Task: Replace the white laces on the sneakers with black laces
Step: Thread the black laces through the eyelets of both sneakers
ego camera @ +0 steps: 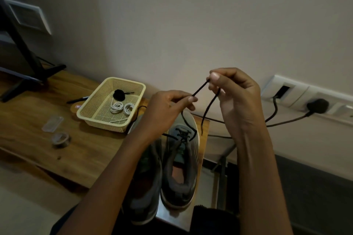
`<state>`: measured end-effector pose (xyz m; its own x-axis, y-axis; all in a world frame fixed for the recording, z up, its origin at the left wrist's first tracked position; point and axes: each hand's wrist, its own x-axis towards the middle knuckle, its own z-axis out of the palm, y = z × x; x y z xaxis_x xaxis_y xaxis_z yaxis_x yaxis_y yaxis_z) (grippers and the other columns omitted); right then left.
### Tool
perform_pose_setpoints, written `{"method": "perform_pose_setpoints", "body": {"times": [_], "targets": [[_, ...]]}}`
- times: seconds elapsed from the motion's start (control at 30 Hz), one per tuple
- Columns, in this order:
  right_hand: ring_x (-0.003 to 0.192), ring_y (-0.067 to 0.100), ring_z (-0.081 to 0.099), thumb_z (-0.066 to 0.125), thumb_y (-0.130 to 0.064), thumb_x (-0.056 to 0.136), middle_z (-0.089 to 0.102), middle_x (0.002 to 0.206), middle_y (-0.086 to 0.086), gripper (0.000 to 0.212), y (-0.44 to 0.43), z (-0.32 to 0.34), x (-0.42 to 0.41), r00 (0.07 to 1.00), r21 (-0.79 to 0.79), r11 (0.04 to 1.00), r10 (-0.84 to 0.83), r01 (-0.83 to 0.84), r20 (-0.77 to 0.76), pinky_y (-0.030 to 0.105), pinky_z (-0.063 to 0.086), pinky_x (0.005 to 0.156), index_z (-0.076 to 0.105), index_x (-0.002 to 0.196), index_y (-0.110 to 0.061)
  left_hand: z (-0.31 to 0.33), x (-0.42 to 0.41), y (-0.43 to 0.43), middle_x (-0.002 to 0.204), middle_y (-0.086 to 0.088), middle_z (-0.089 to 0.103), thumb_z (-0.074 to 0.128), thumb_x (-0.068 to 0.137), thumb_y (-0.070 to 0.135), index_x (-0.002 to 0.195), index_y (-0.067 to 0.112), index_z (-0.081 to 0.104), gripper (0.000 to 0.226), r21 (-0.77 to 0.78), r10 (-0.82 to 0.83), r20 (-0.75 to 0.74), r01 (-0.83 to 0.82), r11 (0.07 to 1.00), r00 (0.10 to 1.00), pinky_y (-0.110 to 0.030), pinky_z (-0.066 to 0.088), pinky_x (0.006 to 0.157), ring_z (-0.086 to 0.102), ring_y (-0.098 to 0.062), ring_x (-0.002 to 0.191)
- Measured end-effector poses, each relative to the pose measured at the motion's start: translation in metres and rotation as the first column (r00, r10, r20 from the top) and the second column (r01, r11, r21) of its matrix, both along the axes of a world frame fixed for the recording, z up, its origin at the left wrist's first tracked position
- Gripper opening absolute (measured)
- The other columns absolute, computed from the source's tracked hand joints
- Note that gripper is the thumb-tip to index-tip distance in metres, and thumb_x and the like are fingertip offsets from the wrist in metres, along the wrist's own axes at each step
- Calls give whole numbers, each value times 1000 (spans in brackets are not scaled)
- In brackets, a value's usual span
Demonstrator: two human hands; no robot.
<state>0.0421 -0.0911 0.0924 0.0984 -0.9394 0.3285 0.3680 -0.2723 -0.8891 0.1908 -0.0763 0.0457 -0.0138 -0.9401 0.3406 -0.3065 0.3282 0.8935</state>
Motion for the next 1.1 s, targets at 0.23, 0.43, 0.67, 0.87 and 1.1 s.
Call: {"method": "perform_pose_setpoints", "body": {"times": [0.23, 0.43, 0.67, 0.87, 1.1], "targets": [[71, 19, 66, 65, -12, 83, 65, 66, 5, 6, 4, 5, 0, 948, 92, 984, 120, -153, 296, 39, 50, 93, 65, 83, -6, -62, 2, -17, 103, 7, 71, 53, 94, 39, 100, 27, 73, 23, 271, 146, 526, -328, 905, 838, -33, 28, 99, 59, -13, 101], [69, 18, 61, 45, -8, 92, 61, 67, 6, 17, 0, -1, -2, 963, 122, 992, 10, -44, 269, 33, 51, 79, 60, 89, -1, -73, 4, -24, 101, 5, 70, 61, 90, 34, 109, 27, 70, 23, 312, 161, 491, -345, 885, 856, -47, 43, 97, 62, -18, 101], [66, 21, 57, 45, 1, 92, 58, 61, 7, 21, -4, -19, 4, 975, 129, 976, -151, 173, -161, 25, 53, 69, 63, 82, -1, -17, -9, -9, 87, 3, 69, 42, 100, 20, 110, 19, 63, 23, 204, 52, -356, 23, 979, 933, -10, 48, 73, 63, -4, 80], [60, 12, 57, 58, 1, 87, 62, 81, 5, 14, -5, -24, 5, 899, 74, 978, -146, 193, -412, 19, 51, 61, 66, 81, -10, -27, -5, -12, 81, 4, 70, 61, 89, 9, 90, 15, 69, 10, 198, 120, -386, -45, 979, 915, -11, 48, 69, 65, 2, 74], [54, 2, 53, 72, -9, 80, 67, 76, -2, 9, -12, -49, 15, 627, -79, 987, -152, 143, -764, 19, 45, 55, 72, 80, -18, -33, -5, -11, 75, -1, 71, 70, 84, 15, 108, 16, 60, 26, 244, 244, -372, -159, 957, 896, -10, 49, 63, 66, -2, 64]]}}
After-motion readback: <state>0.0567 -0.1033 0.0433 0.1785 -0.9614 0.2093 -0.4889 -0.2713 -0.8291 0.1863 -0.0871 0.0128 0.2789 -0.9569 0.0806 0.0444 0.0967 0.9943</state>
